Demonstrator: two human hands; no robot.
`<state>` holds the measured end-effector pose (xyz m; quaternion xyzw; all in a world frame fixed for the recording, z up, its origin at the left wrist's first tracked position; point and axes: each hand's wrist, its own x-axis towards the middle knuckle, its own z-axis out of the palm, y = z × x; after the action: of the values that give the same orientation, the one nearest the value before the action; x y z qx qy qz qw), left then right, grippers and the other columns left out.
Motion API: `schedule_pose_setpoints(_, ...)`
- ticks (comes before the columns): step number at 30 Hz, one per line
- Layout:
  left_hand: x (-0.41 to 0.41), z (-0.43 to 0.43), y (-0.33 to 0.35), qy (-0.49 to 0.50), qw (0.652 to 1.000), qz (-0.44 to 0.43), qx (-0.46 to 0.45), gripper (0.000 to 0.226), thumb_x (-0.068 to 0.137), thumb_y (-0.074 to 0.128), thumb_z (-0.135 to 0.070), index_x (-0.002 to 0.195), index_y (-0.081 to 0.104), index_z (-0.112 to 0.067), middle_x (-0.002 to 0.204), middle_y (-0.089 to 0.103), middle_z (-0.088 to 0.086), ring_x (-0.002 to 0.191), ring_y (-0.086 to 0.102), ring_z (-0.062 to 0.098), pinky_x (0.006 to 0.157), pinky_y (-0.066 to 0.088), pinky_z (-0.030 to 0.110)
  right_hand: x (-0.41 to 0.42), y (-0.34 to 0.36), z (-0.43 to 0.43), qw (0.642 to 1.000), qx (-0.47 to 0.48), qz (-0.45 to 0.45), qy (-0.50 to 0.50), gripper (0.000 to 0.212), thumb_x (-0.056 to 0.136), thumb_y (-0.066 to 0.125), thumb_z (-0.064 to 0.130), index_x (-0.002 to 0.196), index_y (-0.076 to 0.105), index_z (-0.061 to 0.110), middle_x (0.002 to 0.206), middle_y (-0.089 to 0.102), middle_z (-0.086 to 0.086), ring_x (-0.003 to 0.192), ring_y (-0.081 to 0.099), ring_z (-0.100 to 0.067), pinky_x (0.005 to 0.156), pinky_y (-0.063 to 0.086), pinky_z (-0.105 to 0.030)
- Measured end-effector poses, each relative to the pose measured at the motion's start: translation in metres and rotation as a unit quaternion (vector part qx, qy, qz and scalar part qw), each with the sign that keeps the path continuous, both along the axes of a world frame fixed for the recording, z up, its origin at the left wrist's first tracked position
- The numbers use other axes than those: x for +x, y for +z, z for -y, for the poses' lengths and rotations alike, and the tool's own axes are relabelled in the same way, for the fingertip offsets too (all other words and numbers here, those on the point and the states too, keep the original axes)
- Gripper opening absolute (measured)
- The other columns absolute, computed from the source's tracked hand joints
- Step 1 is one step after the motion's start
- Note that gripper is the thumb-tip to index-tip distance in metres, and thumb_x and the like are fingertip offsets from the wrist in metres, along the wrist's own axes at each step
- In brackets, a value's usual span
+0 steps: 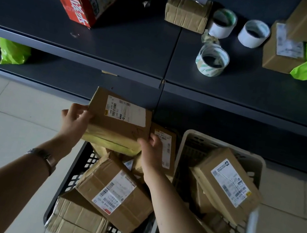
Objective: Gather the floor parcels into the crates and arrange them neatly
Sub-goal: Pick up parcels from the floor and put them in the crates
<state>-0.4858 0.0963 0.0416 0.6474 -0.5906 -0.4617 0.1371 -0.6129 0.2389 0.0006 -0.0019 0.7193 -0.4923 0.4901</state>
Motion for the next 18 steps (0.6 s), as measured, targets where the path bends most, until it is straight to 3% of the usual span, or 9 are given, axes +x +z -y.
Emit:
schedule_pose_setpoints(1,-0.001,-0.003,0.006,0.005,0.999,-0.035,-0.002,0.01,0.099,0.045,-0.02,0.103,0.052,-0.015,0.118,0.041,0.012,0.104,0.044,0.024,0.089,0.038,0.037,-0.001,0.003,-0.004,1.0,-0.003,-0.006,-0.016,0.037,0.095,0.058,0.03,0.13,0.047,0.026,0.13,0.05,-0.002,0.116,0.051,-0.02,0.086,0.043,-0.028)
schedule_pose_setpoints(3,-0.004,-0.011,0.023,0.026,0.995,-0.1,-0.015,0.016,0.097,0.041,-0.014,0.085,0.047,-0.021,0.096,0.051,0.008,0.092,0.048,0.022,0.078,0.042,0.032,-0.003,0.016,-0.013,0.997,-0.026,0.016,-0.072,0.025,0.099,0.05,0.036,0.12,0.055,0.023,0.116,0.057,0.003,0.109,0.056,-0.018,0.084,0.046,-0.027)
schedule_pose_setpoints(6,-0.016,-0.033,0.048,0.056,0.987,-0.151,-0.025,0.023,0.092,0.037,-0.011,0.074,0.044,-0.023,0.078,0.051,-0.001,0.077,0.048,0.017,0.064,0.037,0.029,-0.016,0.029,-0.04,0.983,-0.04,0.052,-0.169,0.037,0.096,0.046,0.048,0.117,0.063,0.023,0.109,0.07,-0.001,0.102,0.067,-0.019,0.091,0.054,-0.04)
schedule_pose_setpoints(9,-0.032,-0.077,0.058,0.015,0.991,-0.134,-0.02,0.023,0.095,0.038,-0.012,0.077,0.044,-0.025,0.078,0.049,-0.003,0.069,0.048,0.01,0.058,0.037,0.026,-0.032,0.04,-0.08,0.978,-0.027,0.031,-0.206,0.031,0.098,0.046,0.044,0.115,0.06,0.023,0.107,0.071,-0.006,0.098,0.069,-0.02,0.092,0.055,-0.043)
schedule_pose_setpoints(12,-0.053,-0.139,0.057,-0.012,0.99,-0.14,0.008,0.017,0.097,0.044,-0.016,0.084,0.045,-0.027,0.085,0.053,0.0,0.074,0.052,0.014,0.058,0.041,0.027,-0.055,0.052,-0.137,0.976,-0.02,-0.018,-0.218,0.031,0.099,0.046,0.041,0.116,0.059,0.019,0.107,0.069,-0.006,0.098,0.068,-0.021,0.089,0.055,-0.04)
schedule_pose_setpoints(18,-0.089,-0.265,0.038,-0.067,0.988,-0.117,0.07,0.004,0.096,0.051,-0.017,0.096,0.047,-0.014,0.087,0.057,0.0,0.077,0.056,0.014,0.061,0.043,0.026,-0.084,0.071,-0.267,0.952,0.058,-0.17,-0.248,0.021,0.104,0.04,0.032,0.096,0.054,0.019,0.088,0.063,0.005,0.079,0.062,-0.011,0.062,0.043,-0.023)
